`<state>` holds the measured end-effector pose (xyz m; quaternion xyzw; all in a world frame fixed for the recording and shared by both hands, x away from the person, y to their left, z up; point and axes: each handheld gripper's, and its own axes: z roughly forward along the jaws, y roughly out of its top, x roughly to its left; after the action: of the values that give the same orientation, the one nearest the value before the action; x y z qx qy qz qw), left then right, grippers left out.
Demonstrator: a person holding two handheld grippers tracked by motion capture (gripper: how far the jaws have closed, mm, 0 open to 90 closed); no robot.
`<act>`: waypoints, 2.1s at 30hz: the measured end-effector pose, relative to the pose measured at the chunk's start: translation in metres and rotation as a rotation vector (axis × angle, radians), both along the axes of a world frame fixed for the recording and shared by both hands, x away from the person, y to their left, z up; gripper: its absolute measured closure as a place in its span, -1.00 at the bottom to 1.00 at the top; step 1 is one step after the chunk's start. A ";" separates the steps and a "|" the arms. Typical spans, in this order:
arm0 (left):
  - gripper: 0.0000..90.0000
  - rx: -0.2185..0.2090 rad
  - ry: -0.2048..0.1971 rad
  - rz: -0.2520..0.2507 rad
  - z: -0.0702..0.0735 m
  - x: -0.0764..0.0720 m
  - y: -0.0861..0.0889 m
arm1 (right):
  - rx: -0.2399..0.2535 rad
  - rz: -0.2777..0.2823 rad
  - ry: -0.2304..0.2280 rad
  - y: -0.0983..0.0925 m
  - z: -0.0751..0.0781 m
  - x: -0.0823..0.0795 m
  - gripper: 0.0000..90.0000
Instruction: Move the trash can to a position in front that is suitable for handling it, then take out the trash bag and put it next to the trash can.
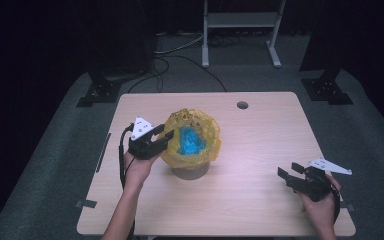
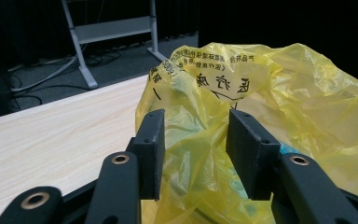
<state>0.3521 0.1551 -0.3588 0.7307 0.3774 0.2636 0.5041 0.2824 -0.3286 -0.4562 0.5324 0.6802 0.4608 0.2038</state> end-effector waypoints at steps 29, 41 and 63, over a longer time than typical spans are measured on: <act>0.97 -0.078 0.053 -0.087 0.001 0.005 0.002 | 0.085 0.078 0.032 0.001 0.019 0.011 -0.25; 0.98 -0.108 0.056 -0.109 0.005 0.007 0.003 | 0.067 0.100 0.023 0.005 0.046 0.017 -0.24; 0.98 -0.139 0.068 -0.120 0.007 0.012 0.003 | 0.187 0.277 -0.021 0.050 0.087 0.050 -0.35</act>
<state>0.3645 0.1585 -0.3516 0.7236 0.3672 0.1813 0.5555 0.3325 -0.2789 -0.3693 0.4453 0.6991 0.5514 0.0948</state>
